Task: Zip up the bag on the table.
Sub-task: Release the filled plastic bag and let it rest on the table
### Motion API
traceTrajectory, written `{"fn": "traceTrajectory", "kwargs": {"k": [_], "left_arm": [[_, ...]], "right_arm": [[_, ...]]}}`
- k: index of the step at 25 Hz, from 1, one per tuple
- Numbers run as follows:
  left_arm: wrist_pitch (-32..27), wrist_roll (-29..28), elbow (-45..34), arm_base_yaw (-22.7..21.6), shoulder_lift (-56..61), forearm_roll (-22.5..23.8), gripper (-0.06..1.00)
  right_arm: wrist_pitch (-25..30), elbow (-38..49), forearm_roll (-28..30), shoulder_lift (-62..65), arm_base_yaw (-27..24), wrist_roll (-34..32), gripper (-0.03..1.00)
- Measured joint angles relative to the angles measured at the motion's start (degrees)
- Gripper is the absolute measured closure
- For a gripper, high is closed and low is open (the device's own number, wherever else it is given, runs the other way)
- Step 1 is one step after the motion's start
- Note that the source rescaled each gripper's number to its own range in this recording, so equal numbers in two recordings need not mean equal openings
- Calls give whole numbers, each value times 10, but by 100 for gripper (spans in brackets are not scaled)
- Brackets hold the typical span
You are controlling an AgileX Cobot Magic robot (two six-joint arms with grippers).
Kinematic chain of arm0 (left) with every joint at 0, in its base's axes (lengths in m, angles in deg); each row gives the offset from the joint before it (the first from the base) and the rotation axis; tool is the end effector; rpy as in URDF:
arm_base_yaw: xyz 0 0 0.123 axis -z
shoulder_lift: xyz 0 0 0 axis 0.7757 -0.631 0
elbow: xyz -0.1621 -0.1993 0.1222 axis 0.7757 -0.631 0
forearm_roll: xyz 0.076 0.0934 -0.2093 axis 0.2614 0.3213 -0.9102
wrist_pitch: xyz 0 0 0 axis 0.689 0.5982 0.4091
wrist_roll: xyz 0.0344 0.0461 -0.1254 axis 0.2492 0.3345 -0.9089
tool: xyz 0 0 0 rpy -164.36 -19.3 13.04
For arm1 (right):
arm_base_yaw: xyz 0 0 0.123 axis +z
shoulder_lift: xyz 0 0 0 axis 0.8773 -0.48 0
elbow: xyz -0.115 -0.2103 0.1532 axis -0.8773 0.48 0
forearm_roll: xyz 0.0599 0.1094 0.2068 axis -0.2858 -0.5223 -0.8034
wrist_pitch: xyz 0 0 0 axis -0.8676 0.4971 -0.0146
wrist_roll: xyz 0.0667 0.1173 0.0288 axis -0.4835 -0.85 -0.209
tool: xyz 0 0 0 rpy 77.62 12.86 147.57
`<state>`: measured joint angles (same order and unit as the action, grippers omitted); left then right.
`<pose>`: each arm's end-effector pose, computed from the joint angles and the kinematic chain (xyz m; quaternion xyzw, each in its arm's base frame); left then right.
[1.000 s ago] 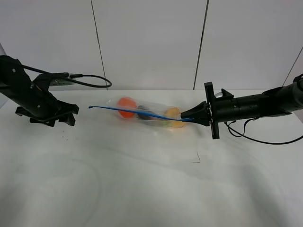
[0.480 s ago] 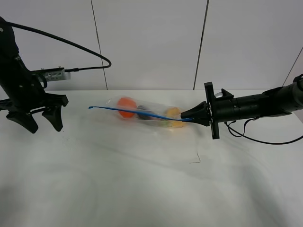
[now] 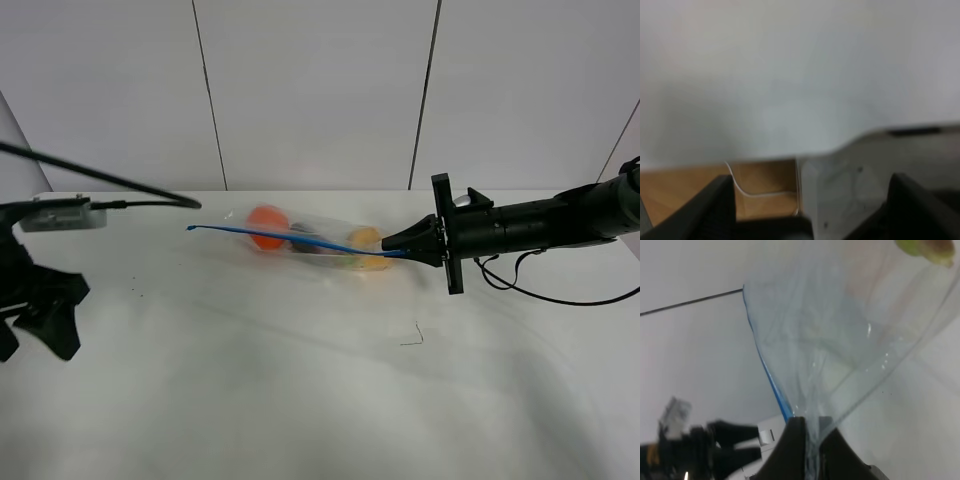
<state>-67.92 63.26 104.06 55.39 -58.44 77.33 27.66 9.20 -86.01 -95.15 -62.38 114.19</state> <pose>0.2099 -0.0247 0.2080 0.0243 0.9989 -0.0307 0.0266 0.3676 0.1214 0.1300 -0.1587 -0.8007 -0.5776 0.0055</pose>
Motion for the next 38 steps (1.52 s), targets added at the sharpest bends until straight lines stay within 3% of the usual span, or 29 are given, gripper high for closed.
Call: {"fn": "traceTrajectory", "kwargs": {"k": [6,12,38], "left_arm": [[12,4,-145,0,159,0,-6],[56,14,-222,0,301,12,-6],[66,17,-229,0,641,13,-6]], "right_arm": [[0,0,0,0,0,0,97],[0,0,0,0,0,2,97],[0,0,0,0,0,9,97]]}}
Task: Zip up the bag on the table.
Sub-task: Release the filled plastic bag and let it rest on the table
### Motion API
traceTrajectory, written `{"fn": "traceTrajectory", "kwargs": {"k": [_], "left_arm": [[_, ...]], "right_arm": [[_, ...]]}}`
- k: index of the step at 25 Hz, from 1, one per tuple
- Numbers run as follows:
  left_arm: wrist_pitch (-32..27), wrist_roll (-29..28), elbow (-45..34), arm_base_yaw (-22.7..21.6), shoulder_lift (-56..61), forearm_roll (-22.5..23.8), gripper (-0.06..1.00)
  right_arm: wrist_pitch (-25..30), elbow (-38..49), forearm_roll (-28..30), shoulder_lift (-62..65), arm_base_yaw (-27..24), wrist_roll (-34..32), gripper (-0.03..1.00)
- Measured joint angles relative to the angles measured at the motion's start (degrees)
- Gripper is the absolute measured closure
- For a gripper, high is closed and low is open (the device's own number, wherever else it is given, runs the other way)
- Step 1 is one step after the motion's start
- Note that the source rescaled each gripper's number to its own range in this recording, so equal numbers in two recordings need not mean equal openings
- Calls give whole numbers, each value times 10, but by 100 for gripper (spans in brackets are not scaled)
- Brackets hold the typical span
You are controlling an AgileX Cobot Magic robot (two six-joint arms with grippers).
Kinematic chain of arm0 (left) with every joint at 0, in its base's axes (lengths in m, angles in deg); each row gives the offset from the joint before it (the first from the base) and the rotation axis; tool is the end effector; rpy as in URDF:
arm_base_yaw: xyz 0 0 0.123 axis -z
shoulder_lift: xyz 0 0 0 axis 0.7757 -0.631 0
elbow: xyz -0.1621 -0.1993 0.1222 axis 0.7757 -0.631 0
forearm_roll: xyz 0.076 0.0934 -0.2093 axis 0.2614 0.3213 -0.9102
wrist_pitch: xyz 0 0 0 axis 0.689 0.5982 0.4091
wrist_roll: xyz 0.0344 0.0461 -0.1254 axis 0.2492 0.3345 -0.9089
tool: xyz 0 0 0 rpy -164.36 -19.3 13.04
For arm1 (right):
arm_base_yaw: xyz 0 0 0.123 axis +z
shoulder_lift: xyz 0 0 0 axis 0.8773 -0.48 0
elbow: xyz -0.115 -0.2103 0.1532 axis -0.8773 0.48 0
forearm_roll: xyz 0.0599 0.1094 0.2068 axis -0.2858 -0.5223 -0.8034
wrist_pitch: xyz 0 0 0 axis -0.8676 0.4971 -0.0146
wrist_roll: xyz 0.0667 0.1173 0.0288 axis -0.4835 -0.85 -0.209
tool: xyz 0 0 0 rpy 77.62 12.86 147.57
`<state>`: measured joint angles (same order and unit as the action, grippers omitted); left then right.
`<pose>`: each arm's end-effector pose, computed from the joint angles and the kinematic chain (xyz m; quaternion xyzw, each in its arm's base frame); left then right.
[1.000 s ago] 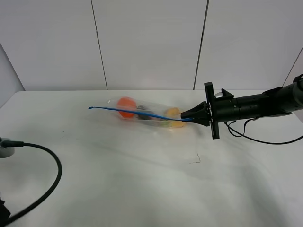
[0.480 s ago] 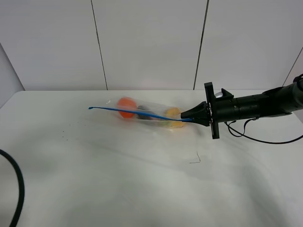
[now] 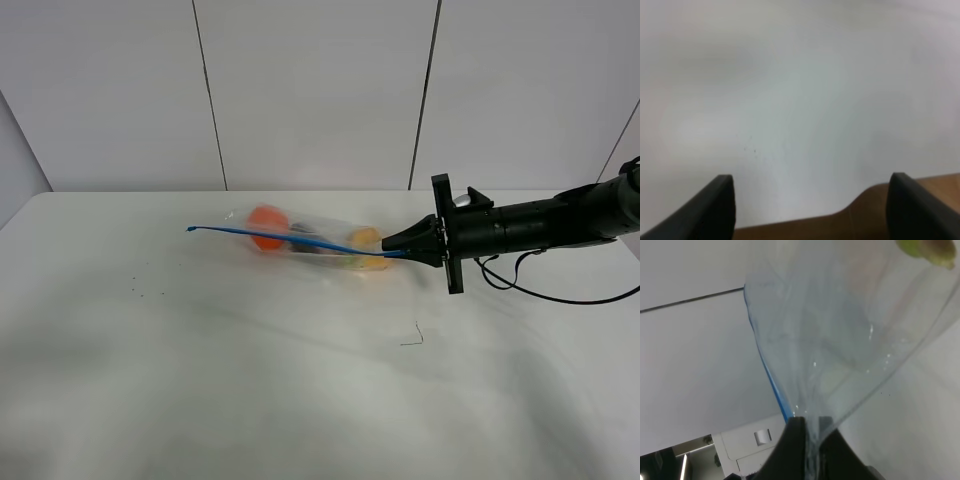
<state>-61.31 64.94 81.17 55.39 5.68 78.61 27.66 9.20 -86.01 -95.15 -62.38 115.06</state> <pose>0.0545 -0.0093 0.2412 0.0442 0.9012 -0.0326 0.4300 0.3676 0.1214 0.1300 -0.1526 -0.8019 -0.5776 0.0011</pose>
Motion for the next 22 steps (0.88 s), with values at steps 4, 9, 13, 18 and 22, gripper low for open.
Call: {"fn": "traceTrajectory", "kwargs": {"k": [4,9,13,18,22], "left_arm": [[0,0,0,-14,27,-1,-6],[0,0,0,-31,58,-1,-6],[-1,1,-1,-31,90,-1,-6],[0,1,-1,-31,121,-1,-6],[0,1,-1,-31,121,-1,-6]], "right_arm": [[0,0,0,0,0,0,97],[0,0,0,0,0,0,97],[0,0,0,0,0,0,97],[0,0,0,0,0,0,97],[0,0,0,0,0,0,97]]}}
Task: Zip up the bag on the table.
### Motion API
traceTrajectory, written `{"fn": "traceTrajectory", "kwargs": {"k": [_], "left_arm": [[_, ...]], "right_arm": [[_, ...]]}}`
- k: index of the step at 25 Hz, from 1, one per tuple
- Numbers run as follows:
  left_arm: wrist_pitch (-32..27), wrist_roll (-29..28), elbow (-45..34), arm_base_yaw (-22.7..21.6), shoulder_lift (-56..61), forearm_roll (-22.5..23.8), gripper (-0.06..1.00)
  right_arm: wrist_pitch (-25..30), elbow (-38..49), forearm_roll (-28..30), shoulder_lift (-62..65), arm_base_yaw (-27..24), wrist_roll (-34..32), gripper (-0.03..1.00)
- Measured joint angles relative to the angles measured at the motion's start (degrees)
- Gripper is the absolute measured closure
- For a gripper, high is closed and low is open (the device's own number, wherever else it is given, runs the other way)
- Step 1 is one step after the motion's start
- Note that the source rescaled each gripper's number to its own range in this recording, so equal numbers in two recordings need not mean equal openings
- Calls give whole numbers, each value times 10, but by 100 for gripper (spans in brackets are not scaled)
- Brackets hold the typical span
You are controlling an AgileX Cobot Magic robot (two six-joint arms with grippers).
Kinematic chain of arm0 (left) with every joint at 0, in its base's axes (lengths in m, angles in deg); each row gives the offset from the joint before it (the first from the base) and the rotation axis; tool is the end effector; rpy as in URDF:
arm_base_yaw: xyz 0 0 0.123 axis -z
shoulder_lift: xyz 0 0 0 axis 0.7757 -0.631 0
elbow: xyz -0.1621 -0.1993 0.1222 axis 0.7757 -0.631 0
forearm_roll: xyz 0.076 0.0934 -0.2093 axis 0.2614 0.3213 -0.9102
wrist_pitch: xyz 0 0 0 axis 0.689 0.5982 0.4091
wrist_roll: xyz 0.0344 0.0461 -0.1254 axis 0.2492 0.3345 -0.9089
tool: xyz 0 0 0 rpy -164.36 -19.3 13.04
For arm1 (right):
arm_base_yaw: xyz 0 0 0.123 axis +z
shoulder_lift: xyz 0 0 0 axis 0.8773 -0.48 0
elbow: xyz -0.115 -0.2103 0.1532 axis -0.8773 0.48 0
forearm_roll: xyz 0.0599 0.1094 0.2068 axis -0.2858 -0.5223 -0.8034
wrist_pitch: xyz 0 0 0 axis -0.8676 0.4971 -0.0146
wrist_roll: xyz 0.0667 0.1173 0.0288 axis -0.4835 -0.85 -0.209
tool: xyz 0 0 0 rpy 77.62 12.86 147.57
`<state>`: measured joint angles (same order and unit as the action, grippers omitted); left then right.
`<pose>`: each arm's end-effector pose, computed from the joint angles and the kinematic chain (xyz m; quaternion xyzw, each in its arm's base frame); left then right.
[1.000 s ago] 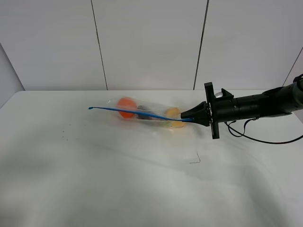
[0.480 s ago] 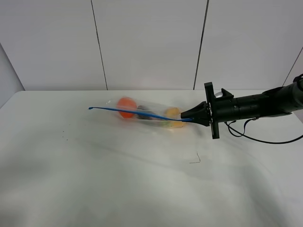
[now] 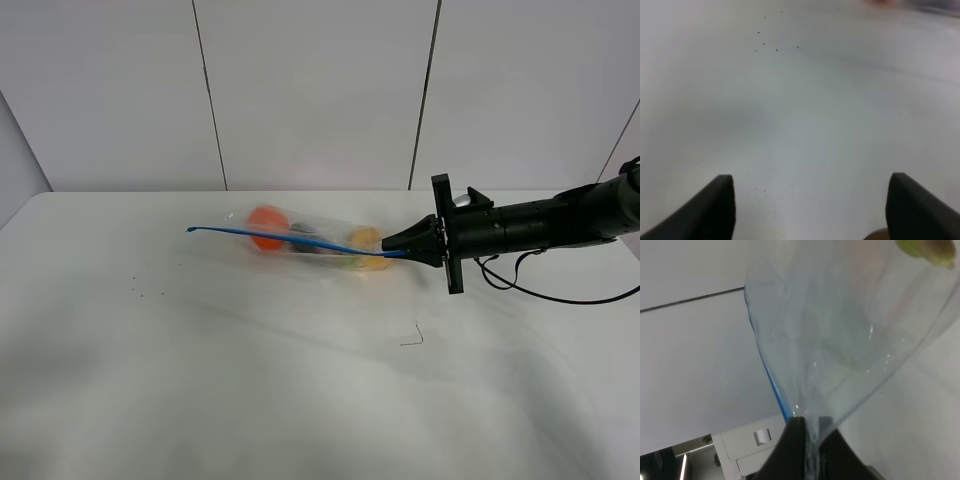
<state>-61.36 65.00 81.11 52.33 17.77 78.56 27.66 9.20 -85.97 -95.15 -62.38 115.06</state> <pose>0.0290 -0.0058 0.2497 0.0215 0.8521 -0.0215 0.5225 0.3675 0.1214 0.1300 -0.1524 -0.8021 -0.5775 0.0012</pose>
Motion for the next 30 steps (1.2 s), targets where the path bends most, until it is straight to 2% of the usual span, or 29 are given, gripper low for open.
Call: {"fn": "traceTrajectory", "kwargs": {"k": [10,12,13,14,16,18,20,23,26,30], "left_arm": [[0,0,0,0,0,0,-6],[0,0,0,0,0,0,-6],[0,0,0,0,0,0,-6],[0,0,0,0,0,0,-6],[0,0,0,0,0,0,-6],[0,0,0,0,0,0,-6],[0,0,0,0,0,0,-6],[0,0,0,0,0,0,-6],[0,0,0,0,0,0,-6],[0,0,0,0,0,0,-6]], "right_arm": [[0,0,2,0,0,2,97],[0,0,8,0,0,2,92],[0,0,14,0,0,2,87],[0,0,21,0,0,2,76],[0,0,36,0,0,2,41],[0,0,50,1,0,2,14],[0,-6,72,3,-2,1,3],[1,-48,163,5,-6,-38,-2],[2,-130,330,5,-5,-118,-3],[-2,-236,581,5,-2,-241,-3]]}}
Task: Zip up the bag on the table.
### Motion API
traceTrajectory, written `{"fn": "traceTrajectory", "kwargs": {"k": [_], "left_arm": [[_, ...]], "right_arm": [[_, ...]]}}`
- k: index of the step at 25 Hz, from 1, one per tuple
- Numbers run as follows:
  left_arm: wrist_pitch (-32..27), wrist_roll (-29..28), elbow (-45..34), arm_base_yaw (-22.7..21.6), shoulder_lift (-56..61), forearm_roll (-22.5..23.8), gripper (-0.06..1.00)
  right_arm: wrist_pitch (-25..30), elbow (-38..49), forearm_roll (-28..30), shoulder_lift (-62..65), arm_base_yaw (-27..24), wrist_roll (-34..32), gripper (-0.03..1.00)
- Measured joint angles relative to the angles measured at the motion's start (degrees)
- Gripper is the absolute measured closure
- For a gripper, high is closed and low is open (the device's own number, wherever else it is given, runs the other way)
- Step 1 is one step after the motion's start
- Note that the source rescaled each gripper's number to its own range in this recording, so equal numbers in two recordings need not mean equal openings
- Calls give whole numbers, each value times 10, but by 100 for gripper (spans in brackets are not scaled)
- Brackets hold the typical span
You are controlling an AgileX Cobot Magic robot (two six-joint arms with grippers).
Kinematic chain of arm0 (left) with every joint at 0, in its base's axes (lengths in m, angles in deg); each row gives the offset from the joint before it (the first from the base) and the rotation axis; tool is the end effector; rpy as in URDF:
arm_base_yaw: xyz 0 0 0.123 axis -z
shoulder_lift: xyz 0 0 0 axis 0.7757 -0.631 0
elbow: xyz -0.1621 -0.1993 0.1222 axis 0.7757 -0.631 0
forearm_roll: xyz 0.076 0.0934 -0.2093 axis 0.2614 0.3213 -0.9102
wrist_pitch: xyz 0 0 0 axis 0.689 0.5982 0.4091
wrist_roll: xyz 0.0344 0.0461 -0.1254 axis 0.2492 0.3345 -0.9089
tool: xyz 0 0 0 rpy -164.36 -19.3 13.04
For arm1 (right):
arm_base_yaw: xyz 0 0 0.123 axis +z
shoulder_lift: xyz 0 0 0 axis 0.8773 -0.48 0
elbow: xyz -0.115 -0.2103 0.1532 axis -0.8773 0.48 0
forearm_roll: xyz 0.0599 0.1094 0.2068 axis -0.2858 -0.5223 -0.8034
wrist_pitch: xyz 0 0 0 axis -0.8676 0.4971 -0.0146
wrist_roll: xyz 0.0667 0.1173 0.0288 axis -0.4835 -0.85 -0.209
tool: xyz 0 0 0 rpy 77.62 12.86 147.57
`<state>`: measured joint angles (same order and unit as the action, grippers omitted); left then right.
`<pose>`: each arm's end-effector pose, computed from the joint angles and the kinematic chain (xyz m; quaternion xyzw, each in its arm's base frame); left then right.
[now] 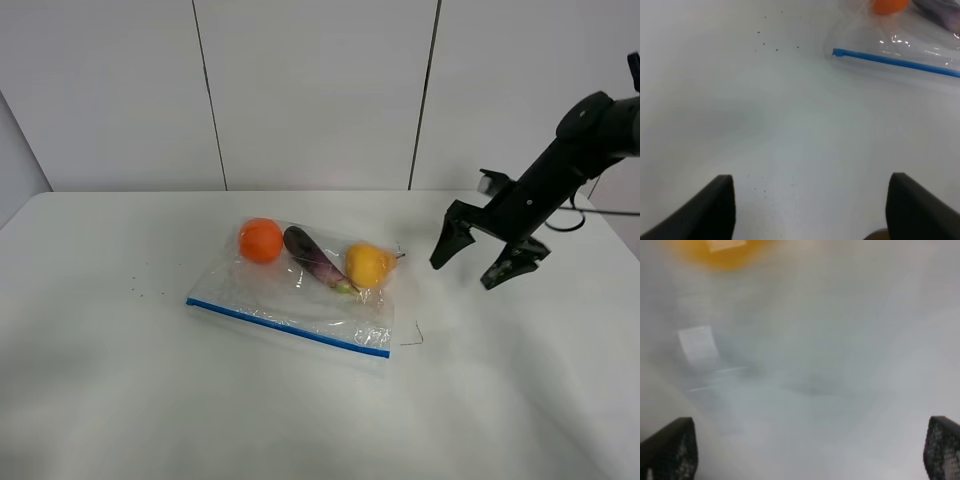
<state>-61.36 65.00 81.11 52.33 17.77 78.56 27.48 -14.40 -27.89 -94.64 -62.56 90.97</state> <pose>0.0290 -0.0058 0.2497 0.0215 0.8521 -0.0215 0.5225 0.3906 0.0489 0.1364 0.0094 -0.9766 -0.2138 0.0212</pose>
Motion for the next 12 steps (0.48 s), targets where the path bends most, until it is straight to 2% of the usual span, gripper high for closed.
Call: {"fn": "traceTrajectory", "kwargs": {"k": [2,5,7,12], "left_arm": [[0,0,0,0,0,0,-6],[0,0,0,0,0,0,-6],[0,0,0,0,0,0,-6],[0,0,0,0,0,0,-6]], "right_arm": [[0,-44,105,2,0,-48,-3],[2,-71,200,7,0,-79,-3],[4,-74,221,10,0,-86,-3],[5,-71,225,21,0,-91,-3]]}}
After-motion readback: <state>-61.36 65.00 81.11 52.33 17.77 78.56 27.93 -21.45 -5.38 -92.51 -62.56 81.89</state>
